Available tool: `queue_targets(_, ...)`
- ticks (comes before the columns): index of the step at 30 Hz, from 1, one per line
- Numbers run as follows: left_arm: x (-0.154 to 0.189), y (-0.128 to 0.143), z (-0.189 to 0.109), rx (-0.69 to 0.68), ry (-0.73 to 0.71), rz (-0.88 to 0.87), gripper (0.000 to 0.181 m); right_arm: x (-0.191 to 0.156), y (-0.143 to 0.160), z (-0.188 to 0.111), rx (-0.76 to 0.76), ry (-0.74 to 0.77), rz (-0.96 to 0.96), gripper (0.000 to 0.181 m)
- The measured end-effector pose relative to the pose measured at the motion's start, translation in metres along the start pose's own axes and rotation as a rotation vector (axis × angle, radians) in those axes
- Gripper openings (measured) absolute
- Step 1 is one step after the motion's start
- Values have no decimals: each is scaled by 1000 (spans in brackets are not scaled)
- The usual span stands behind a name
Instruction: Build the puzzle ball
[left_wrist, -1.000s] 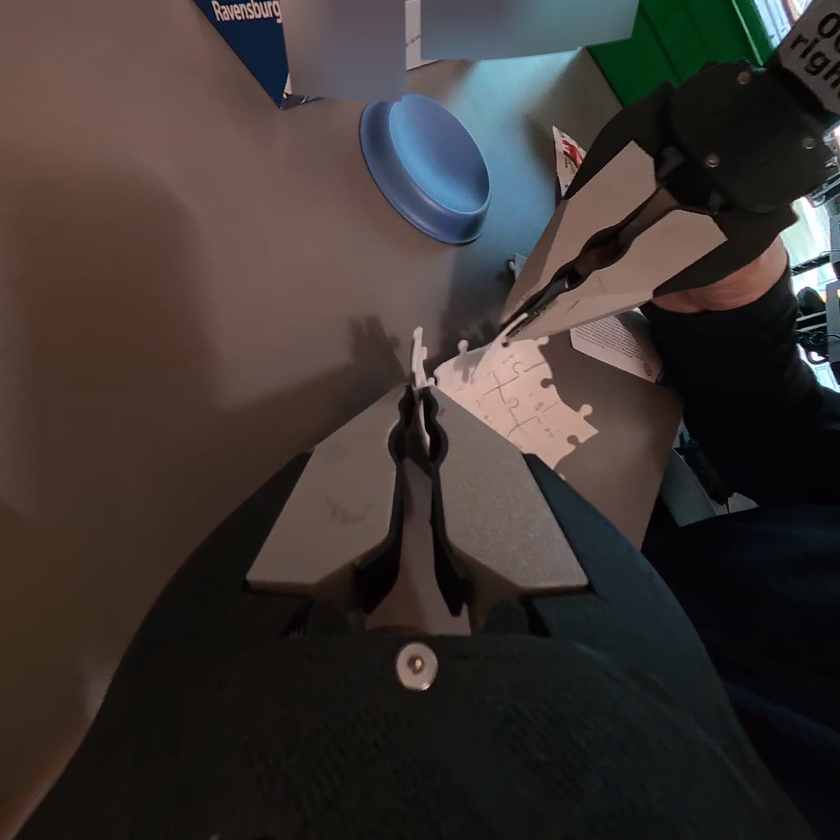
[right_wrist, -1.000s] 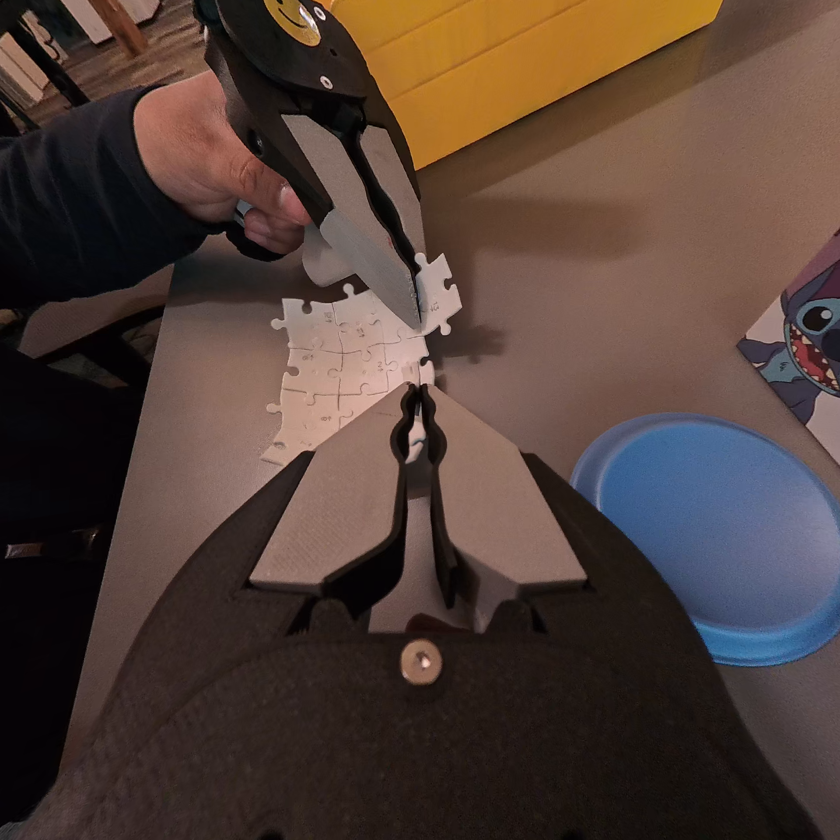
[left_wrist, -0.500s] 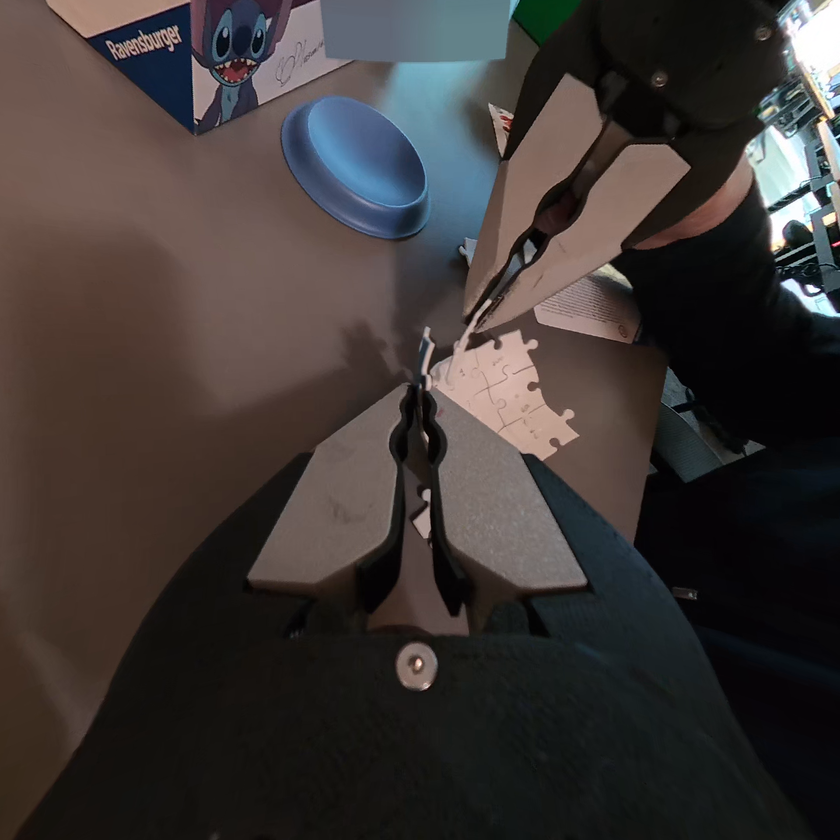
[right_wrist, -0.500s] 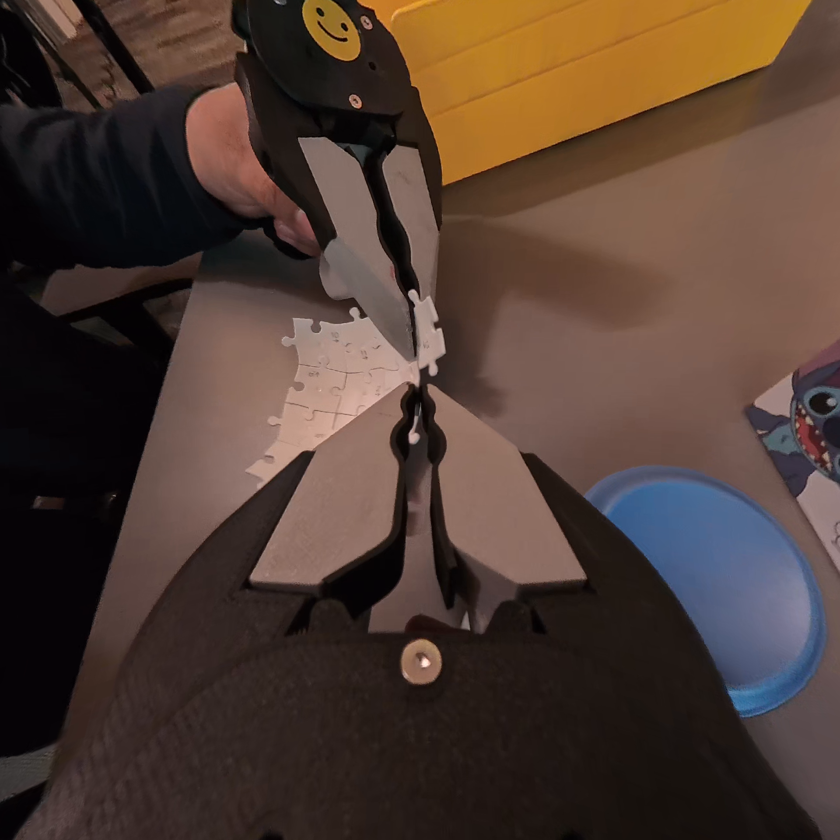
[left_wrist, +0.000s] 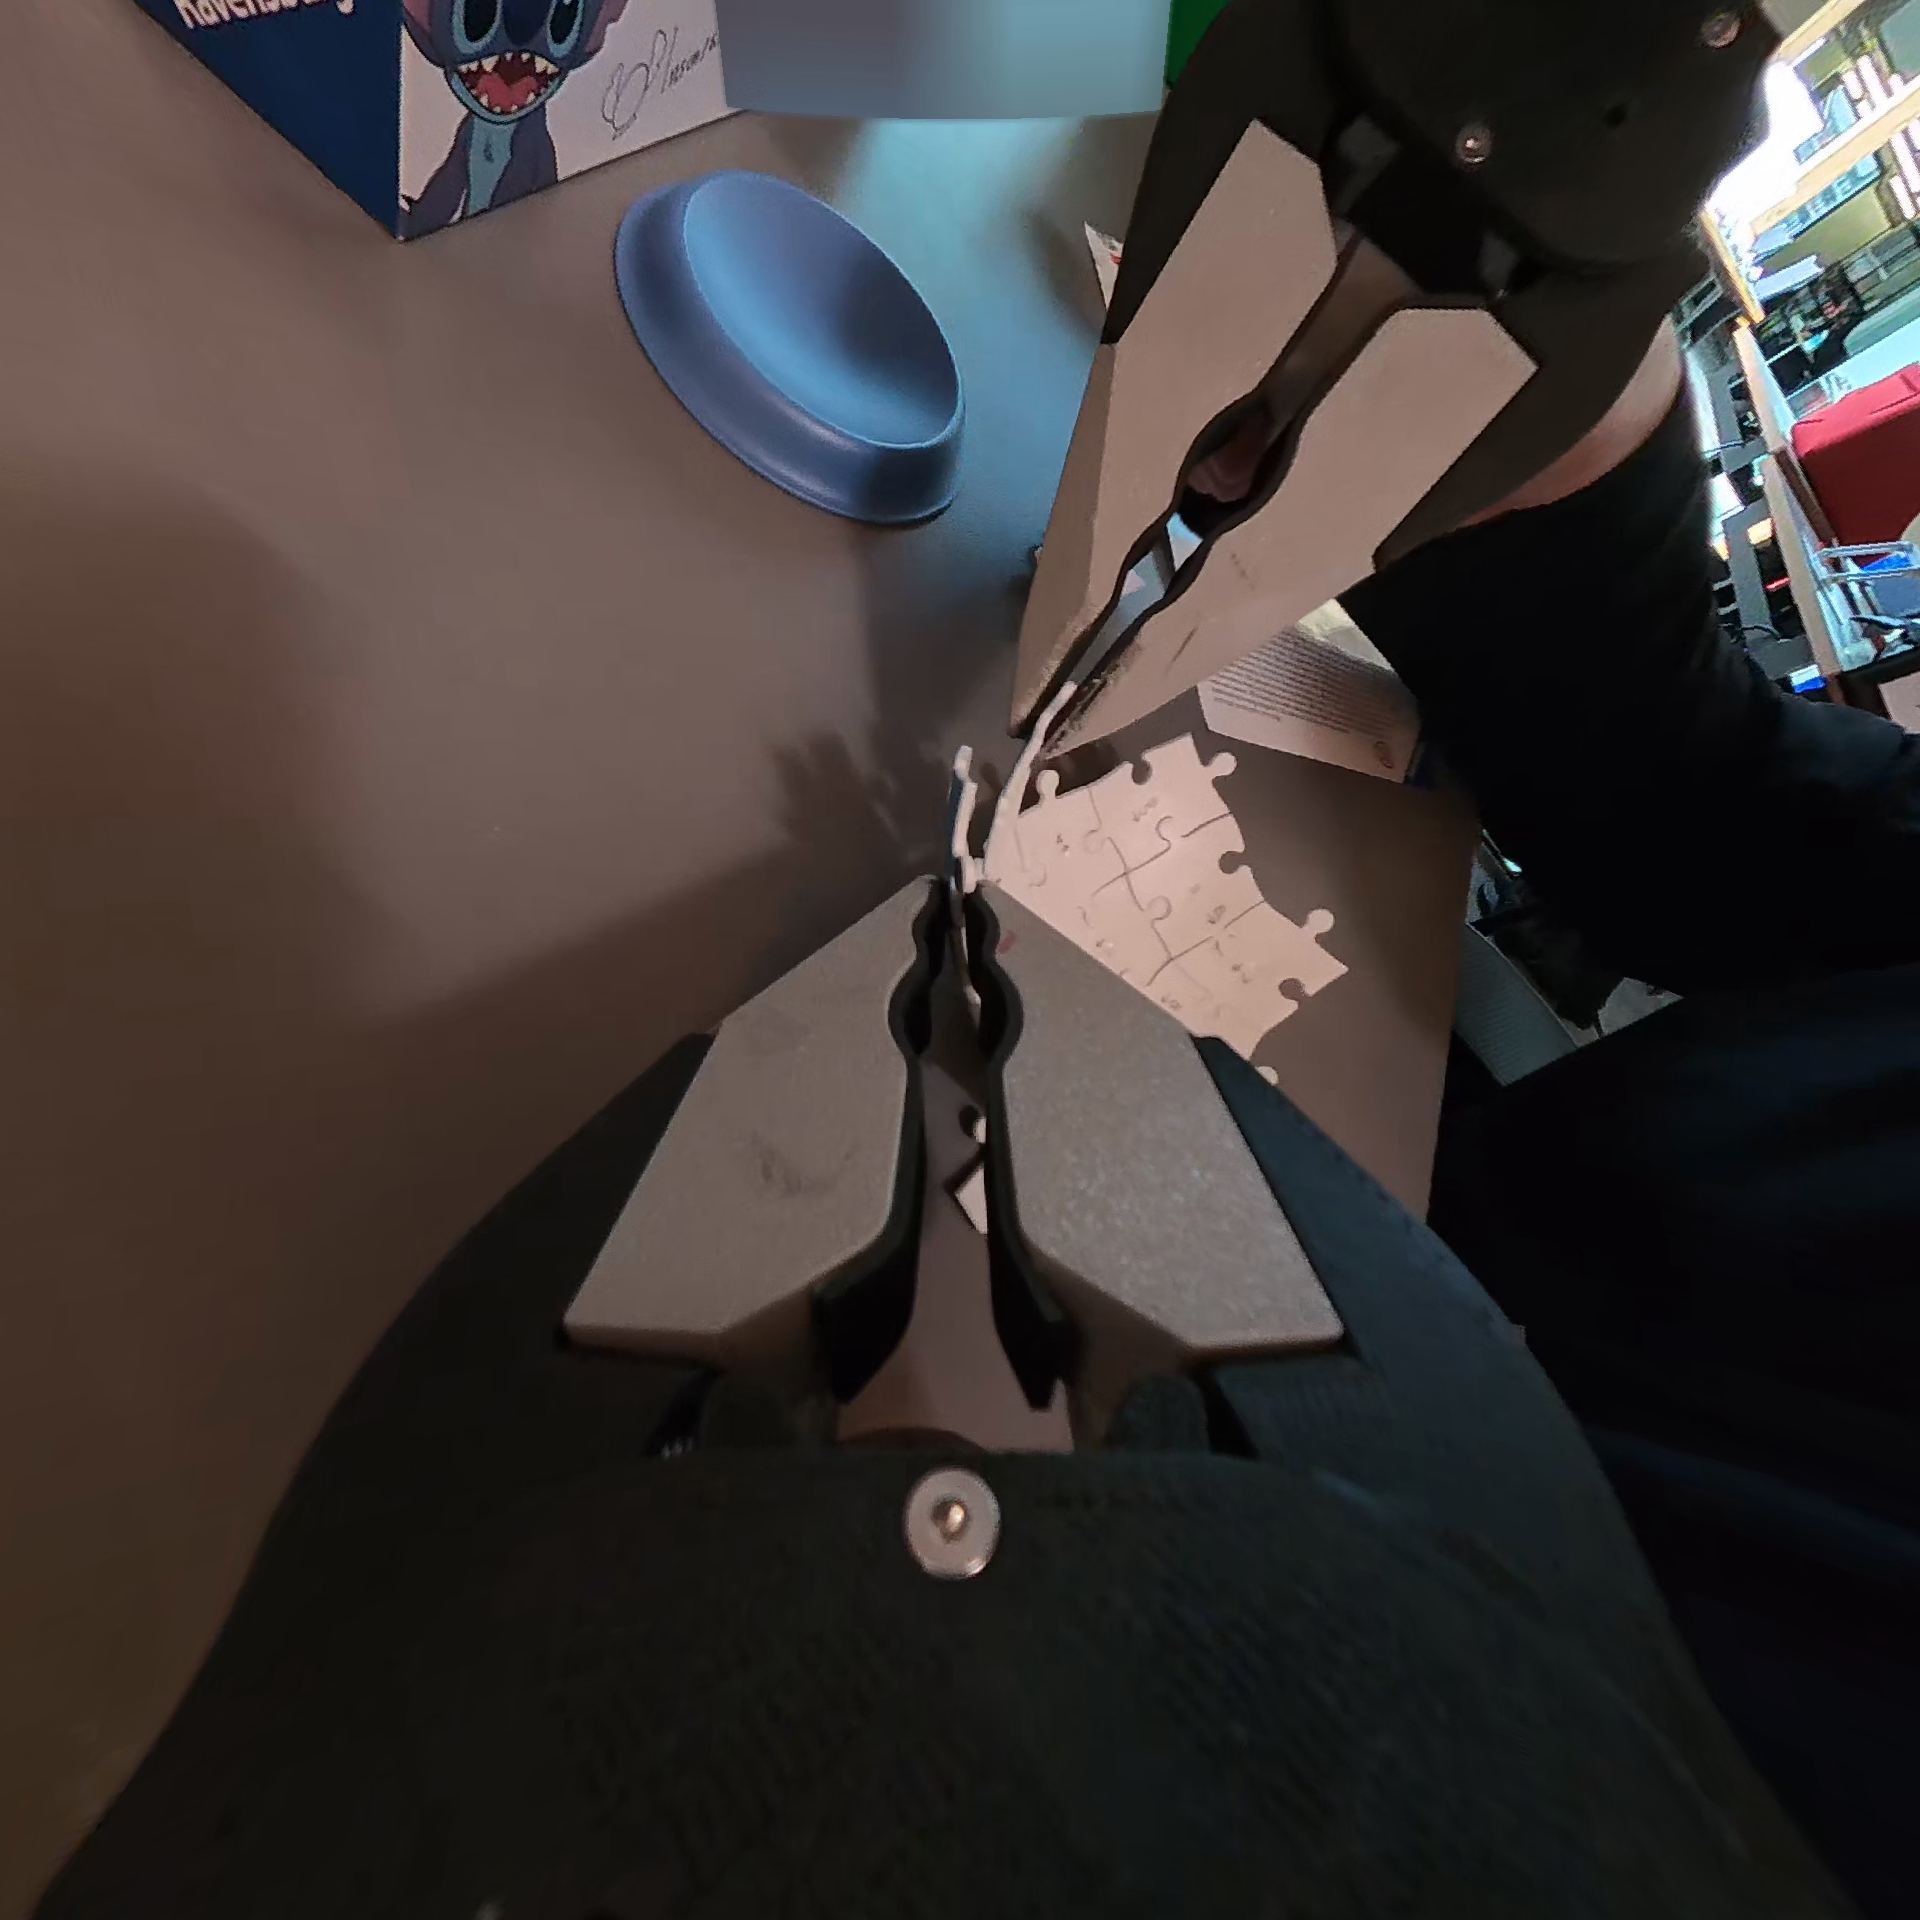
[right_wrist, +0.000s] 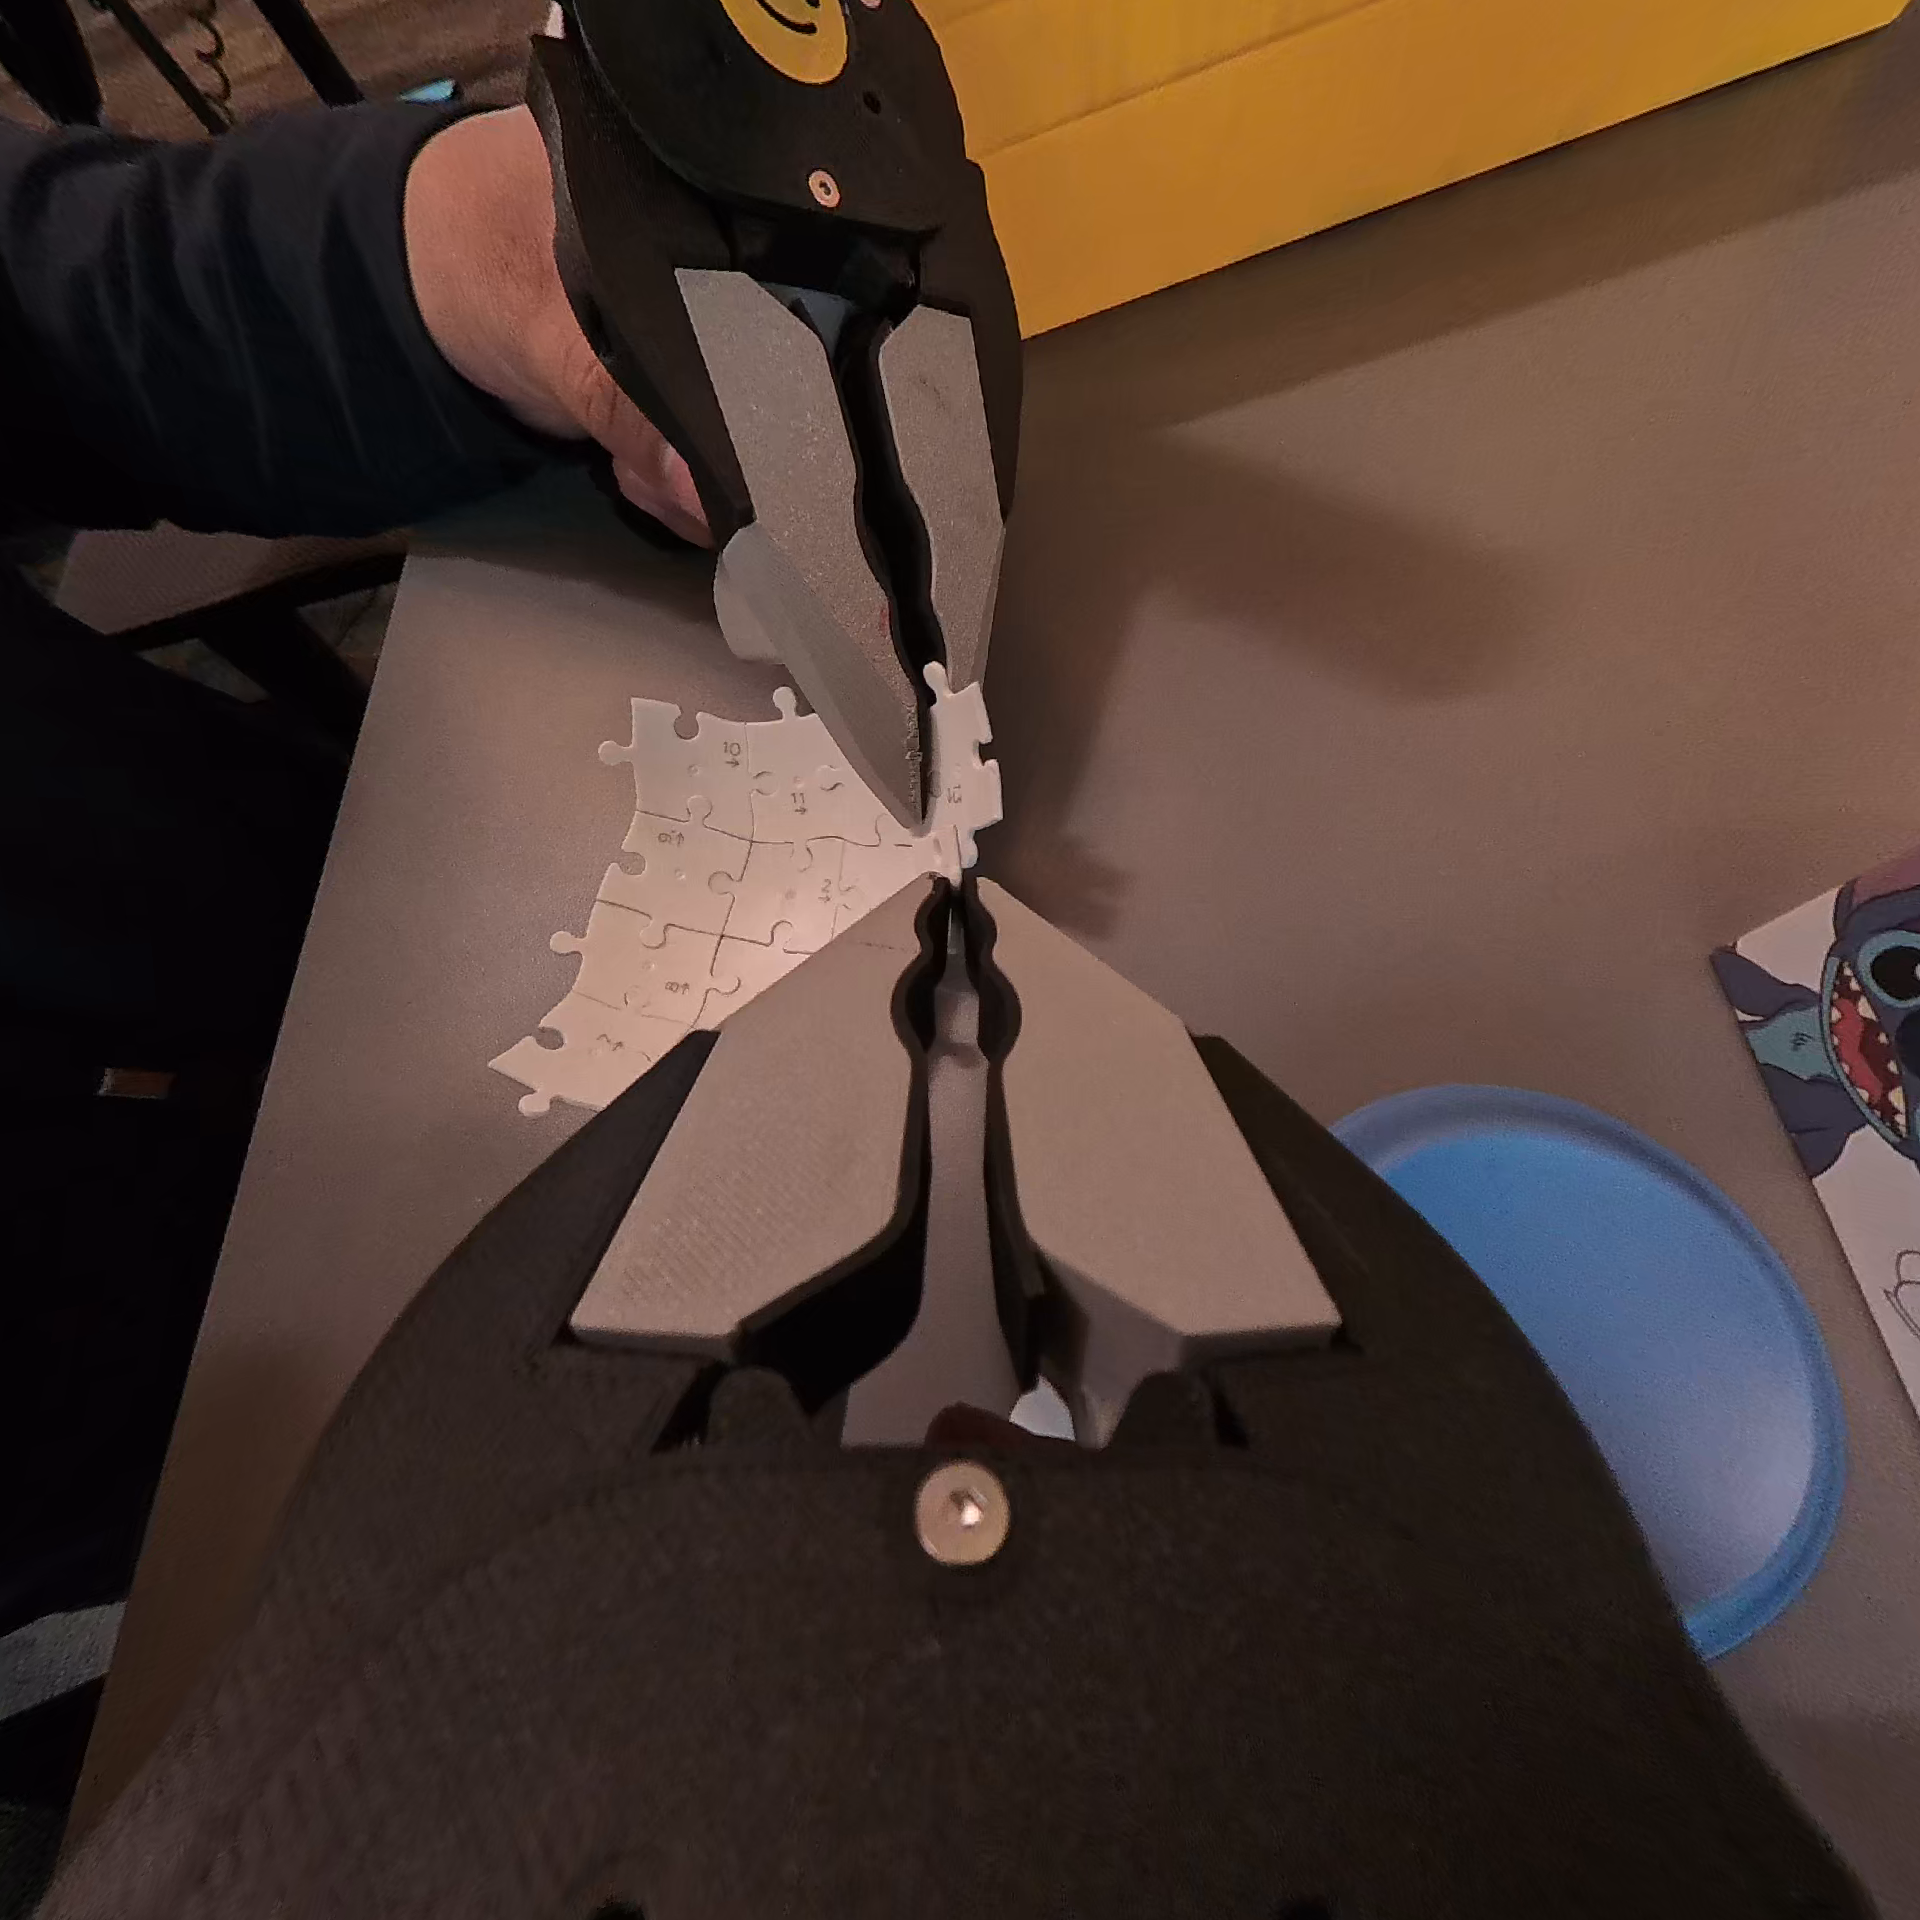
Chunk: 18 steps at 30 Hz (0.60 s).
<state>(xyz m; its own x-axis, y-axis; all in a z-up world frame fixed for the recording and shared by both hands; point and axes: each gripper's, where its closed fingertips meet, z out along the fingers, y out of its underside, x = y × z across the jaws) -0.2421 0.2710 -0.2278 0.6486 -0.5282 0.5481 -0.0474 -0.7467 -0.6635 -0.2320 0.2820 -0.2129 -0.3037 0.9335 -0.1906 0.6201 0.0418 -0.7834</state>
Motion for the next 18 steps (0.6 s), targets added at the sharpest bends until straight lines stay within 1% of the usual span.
queue_targets(6, 0, 0, 0, 4, 7, -7, 1, -2, 2, 4, -63, -31, 13, 0)
queue_targets(13, 0, 0, 1, 4, 15, -12, 1, -2, 4, 3, -114, -39, 57, 0)
queue_targets(18, 0, 1, 1, 1, 15, -16, 1, 1, 3, 3, -144, -29, 49, 0)
